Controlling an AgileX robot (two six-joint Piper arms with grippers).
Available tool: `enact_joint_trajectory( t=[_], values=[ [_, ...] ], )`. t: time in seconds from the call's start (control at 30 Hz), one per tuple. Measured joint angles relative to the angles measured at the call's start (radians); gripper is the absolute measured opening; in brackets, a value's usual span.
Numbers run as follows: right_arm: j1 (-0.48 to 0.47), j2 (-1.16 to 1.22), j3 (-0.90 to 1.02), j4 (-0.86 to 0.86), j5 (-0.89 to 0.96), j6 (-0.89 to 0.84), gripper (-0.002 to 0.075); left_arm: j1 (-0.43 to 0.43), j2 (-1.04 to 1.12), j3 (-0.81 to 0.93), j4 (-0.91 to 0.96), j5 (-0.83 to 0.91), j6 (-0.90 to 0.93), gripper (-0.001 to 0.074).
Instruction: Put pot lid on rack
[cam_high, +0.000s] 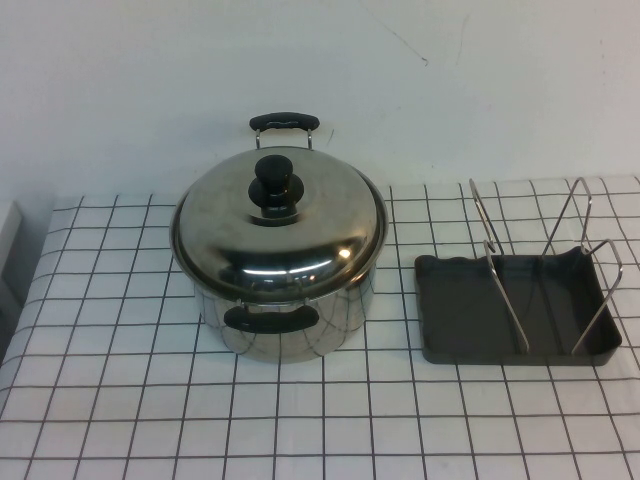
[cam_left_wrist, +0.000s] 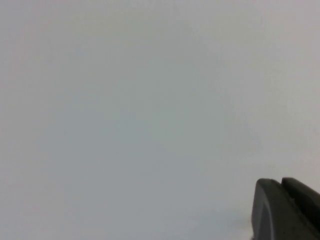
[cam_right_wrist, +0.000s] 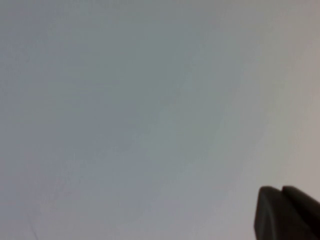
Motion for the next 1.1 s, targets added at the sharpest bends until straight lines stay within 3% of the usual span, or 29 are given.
enact_joint_trajectory(
  t=[0.63,0.73,0.87,1.1],
  values=[
    [0.0,0.0,0.0,0.107,-0.05,-0.035,-0.0002,0.0,0.0,0.0,-0.072,-0.084,0.026,-0.0003],
    [0.0,0.0,-0.044,0.149,0.072,-0.051,-0.0002,0.0,0.0,-0.005,-0.085,-0.085,0.042,-0.0003],
    [0.0,0.0,-0.211,0.172,0.42,-0.087,-0.0002,0.0,0.0,-0.1,-0.089,0.018,0.087,-0.0003],
    [0.0,0.161,-0.428,0.177,0.768,-0.099,-0.0003,0.0,0.094,-0.379,-0.093,0.451,0.108,-0.0003]
  ],
)
